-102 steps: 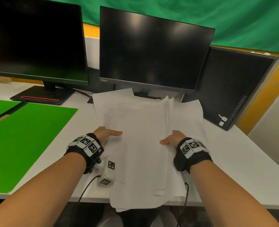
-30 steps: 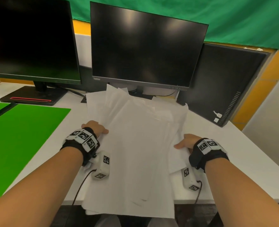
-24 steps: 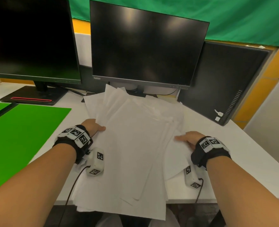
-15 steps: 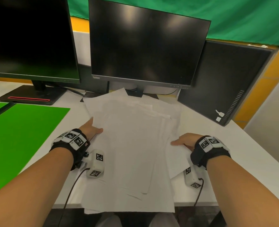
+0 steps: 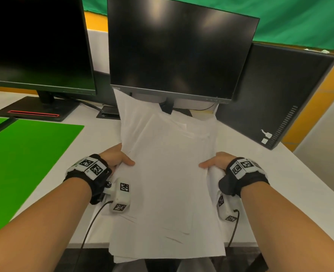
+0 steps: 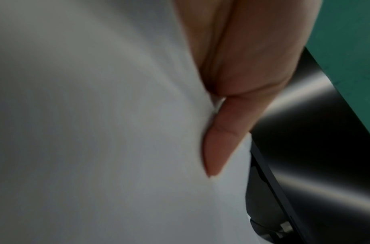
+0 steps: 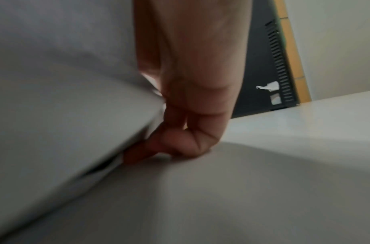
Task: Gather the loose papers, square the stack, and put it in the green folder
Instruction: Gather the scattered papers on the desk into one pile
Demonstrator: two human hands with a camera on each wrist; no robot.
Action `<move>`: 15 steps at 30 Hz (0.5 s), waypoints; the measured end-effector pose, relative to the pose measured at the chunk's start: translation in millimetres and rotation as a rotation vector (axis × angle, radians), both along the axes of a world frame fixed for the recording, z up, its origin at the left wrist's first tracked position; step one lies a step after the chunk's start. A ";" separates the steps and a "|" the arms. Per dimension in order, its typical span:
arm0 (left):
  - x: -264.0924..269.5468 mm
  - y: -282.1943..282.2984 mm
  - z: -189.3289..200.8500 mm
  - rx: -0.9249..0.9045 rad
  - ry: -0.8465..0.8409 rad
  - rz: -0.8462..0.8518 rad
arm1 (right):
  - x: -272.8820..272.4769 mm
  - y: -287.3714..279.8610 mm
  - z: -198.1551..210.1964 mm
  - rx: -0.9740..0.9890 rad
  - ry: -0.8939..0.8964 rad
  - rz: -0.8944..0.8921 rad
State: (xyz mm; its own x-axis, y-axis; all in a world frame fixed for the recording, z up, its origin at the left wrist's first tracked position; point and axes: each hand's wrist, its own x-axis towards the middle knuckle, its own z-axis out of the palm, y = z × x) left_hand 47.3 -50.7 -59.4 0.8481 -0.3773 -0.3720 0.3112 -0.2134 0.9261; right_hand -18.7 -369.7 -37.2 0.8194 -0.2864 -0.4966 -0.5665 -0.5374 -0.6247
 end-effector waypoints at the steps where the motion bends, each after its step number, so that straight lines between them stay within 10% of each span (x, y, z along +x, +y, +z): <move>1: -0.3 -0.8 -1.7 -0.022 -0.033 0.026 | 1.6 1.1 -1.2 0.009 -0.020 -0.003; 9: -5.5 23.0 33.4 -0.313 -0.219 0.116 | -29.5 18.0 29.9 0.637 -0.487 -0.081; 15: -9.3 17.9 111.1 -0.453 -0.496 0.130 | -21.7 39.4 85.7 0.573 -0.903 -0.213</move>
State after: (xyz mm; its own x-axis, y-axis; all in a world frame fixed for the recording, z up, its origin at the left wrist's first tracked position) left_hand 38.1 -32.9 51.7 0.9264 -0.2876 0.2429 -0.1761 0.2390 0.9549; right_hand -40.3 -330.2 48.5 0.9098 -0.3834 0.1590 0.1806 0.0207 -0.9833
